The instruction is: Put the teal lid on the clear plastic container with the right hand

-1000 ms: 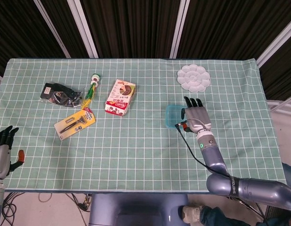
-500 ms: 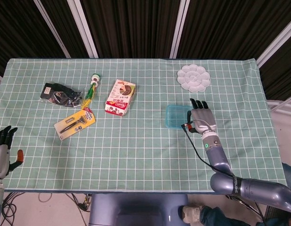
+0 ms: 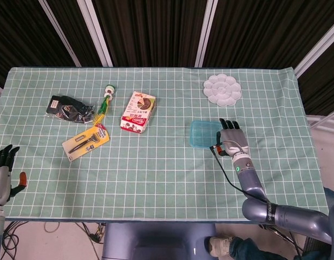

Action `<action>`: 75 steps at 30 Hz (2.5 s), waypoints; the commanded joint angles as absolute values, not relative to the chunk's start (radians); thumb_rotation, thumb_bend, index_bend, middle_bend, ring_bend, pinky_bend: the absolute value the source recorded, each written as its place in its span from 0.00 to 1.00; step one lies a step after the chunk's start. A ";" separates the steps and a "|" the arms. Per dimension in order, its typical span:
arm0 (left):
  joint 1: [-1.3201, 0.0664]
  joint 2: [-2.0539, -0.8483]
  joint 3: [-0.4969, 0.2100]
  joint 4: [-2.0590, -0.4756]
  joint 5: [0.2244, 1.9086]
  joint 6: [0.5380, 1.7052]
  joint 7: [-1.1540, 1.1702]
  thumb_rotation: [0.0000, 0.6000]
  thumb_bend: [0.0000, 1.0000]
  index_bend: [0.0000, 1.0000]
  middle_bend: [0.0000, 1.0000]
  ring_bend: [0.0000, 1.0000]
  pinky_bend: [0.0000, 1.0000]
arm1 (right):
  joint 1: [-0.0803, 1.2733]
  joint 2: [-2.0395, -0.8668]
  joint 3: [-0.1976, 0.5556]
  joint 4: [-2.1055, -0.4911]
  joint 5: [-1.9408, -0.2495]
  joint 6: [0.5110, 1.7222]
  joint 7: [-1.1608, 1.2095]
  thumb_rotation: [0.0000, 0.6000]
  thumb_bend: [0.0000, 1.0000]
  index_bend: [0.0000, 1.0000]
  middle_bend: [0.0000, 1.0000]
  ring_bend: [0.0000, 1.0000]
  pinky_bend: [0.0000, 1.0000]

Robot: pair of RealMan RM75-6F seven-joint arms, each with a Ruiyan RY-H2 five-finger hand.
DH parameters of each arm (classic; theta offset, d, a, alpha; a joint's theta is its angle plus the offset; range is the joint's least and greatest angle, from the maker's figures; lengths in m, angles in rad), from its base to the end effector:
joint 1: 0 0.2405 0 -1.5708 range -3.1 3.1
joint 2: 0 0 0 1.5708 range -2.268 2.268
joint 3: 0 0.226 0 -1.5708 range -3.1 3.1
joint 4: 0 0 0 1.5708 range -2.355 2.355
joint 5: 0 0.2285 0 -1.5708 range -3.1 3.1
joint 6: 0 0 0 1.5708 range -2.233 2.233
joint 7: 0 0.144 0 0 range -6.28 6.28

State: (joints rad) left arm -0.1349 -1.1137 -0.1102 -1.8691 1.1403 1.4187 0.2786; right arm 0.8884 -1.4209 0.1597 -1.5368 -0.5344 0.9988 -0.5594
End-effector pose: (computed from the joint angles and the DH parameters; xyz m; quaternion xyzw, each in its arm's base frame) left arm -0.2703 0.1949 0.1166 -0.5276 -0.4677 -0.3166 0.6345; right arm -0.1550 -0.3636 0.0055 0.6777 -0.4514 0.2622 0.5179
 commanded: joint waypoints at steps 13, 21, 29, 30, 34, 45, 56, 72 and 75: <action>-0.138 -1.113 -0.112 -1.869 1.127 1.412 0.283 1.00 0.54 0.09 0.00 0.00 0.00 | 0.900 -1.459 0.166 -1.462 -0.509 0.945 -0.568 1.00 0.45 0.61 0.03 0.00 0.00; -0.139 -1.111 -0.112 -1.871 1.125 1.410 0.282 1.00 0.54 0.09 0.00 0.00 0.00 | 0.902 -1.470 0.167 -1.448 -0.498 0.937 -0.576 1.00 0.45 0.61 0.03 0.00 0.00; -0.139 -1.108 -0.112 -1.874 1.122 1.407 0.279 1.00 0.54 0.09 0.00 0.00 0.00 | 0.924 -1.461 0.228 -1.453 -0.526 0.981 -0.565 1.00 0.45 0.61 0.03 0.00 0.00; -0.140 -1.107 -0.112 -1.875 1.120 1.406 0.279 1.00 0.54 0.09 0.00 0.00 0.00 | 0.929 -1.462 0.238 -1.449 -0.529 0.986 -0.564 1.00 0.45 0.61 0.03 0.00 0.00; -0.141 -1.105 -0.115 -1.876 1.114 1.404 0.277 1.00 0.54 0.09 0.00 0.00 0.00 | 0.952 -1.479 0.267 -1.406 -0.516 0.981 -0.567 1.00 0.45 0.61 0.03 0.00 0.00; -0.141 -1.100 -0.115 -1.881 1.114 1.403 0.271 1.00 0.54 0.09 0.00 0.00 0.00 | 1.020 -1.574 0.294 -1.178 -0.427 0.878 -0.604 1.00 0.45 0.61 0.03 0.00 0.00; -0.145 -1.097 -0.118 -1.881 1.101 1.396 0.269 1.00 0.54 0.09 0.00 0.00 0.00 | 1.021 -1.609 0.281 -1.075 -0.382 0.810 -0.621 1.00 0.45 0.61 0.03 0.00 0.00; -0.148 -1.095 -0.117 -1.882 1.089 1.389 0.271 1.00 0.54 0.09 0.00 0.00 0.00 | 1.012 -1.620 0.265 -1.039 -0.377 0.790 -0.639 1.00 0.45 0.61 0.03 0.00 0.00; -0.148 -1.094 -0.118 -1.884 1.088 1.390 0.269 1.00 0.54 0.09 0.00 0.00 0.00 | 1.009 -1.624 0.261 -1.032 -0.372 0.781 -0.641 1.00 0.45 0.61 0.03 0.00 0.00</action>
State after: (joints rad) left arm -0.1479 -1.0942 -0.1180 -1.8837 1.0882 1.3898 0.2692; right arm 1.0097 -1.6234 0.2615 -1.0332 -0.3728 0.7827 -0.6405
